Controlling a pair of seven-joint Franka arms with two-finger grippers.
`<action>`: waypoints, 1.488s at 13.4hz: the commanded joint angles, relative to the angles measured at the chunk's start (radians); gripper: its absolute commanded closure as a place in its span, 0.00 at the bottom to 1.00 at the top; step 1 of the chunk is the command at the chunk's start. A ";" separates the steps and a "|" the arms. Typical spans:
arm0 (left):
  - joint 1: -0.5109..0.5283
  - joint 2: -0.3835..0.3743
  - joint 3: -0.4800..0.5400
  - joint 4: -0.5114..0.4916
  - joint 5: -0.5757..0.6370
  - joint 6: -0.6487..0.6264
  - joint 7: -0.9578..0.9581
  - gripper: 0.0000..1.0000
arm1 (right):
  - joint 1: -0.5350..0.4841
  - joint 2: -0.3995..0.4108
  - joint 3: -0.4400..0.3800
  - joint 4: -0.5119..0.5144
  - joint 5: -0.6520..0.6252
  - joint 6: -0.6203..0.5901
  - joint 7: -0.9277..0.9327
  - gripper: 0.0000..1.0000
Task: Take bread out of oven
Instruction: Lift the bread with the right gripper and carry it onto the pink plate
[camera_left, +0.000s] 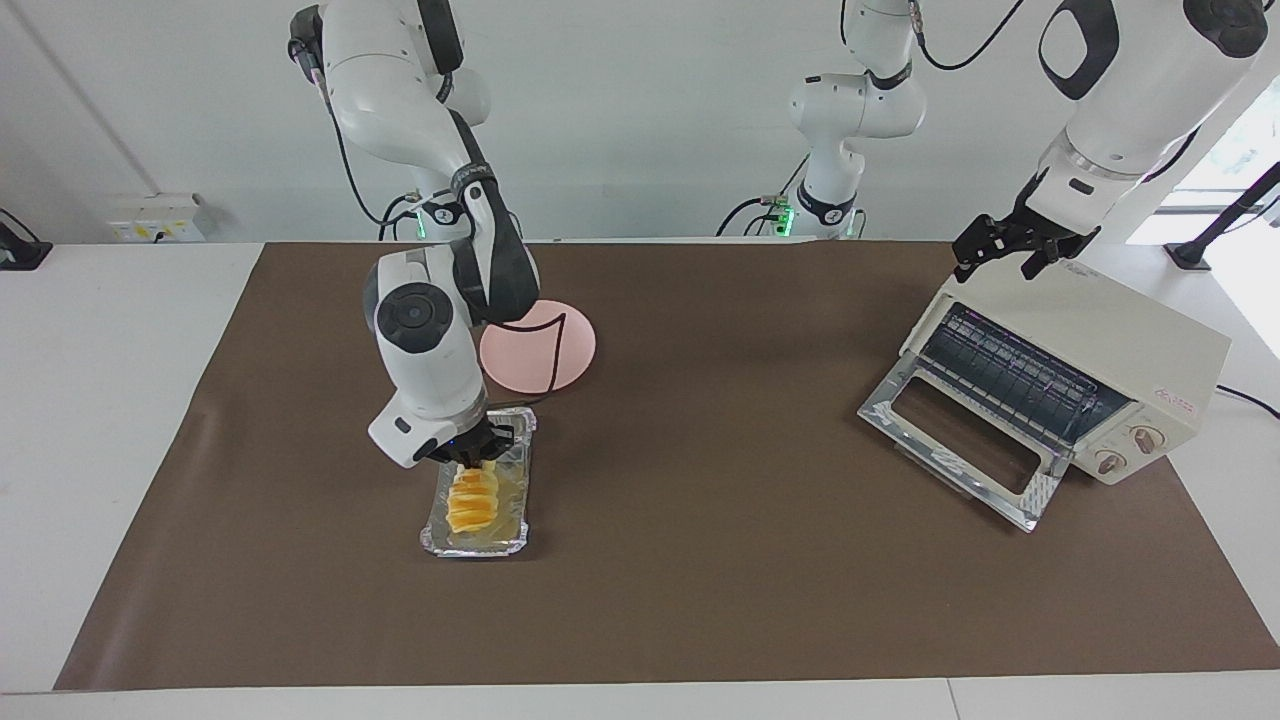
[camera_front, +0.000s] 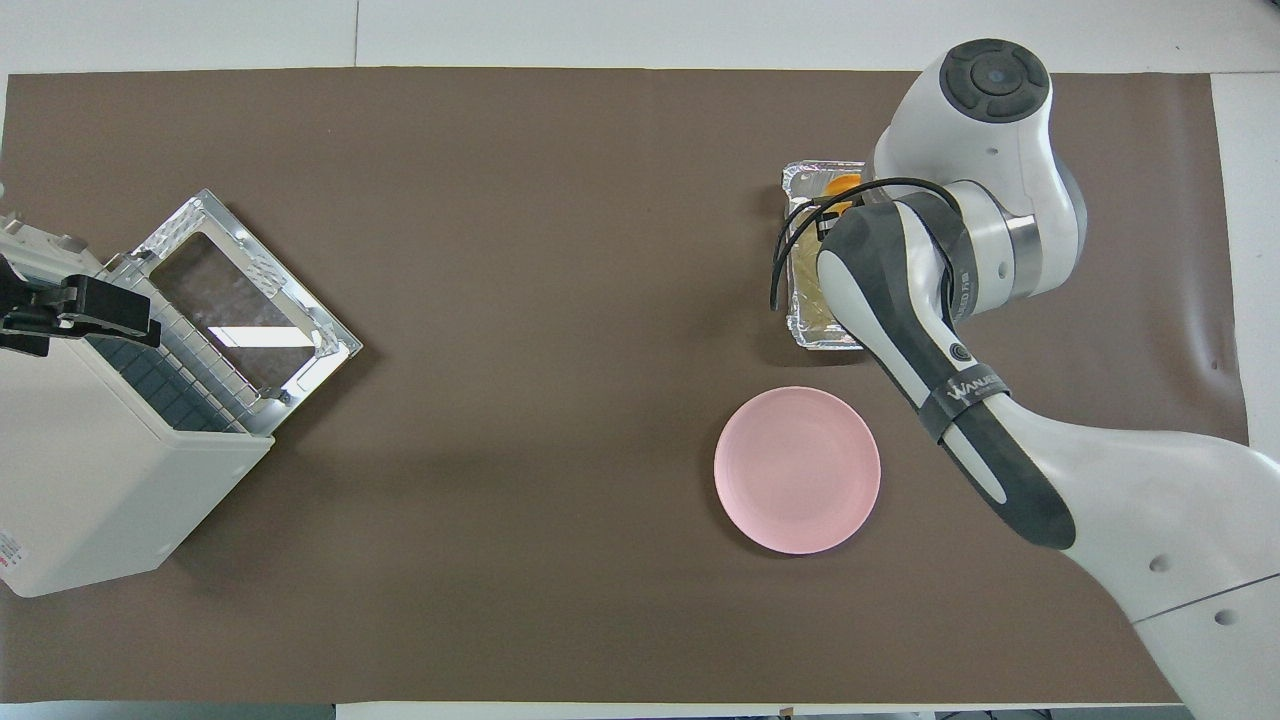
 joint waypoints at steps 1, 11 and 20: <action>0.007 -0.006 -0.004 0.005 0.017 -0.010 0.002 0.00 | 0.006 -0.098 0.012 -0.036 0.049 -0.082 0.059 1.00; 0.007 -0.005 -0.004 0.005 0.017 -0.010 0.002 0.00 | 0.242 -0.547 0.013 -0.776 0.052 0.239 0.349 1.00; 0.007 -0.006 -0.004 0.005 0.017 -0.010 0.002 0.00 | 0.256 -0.611 0.013 -1.023 0.051 0.495 0.355 1.00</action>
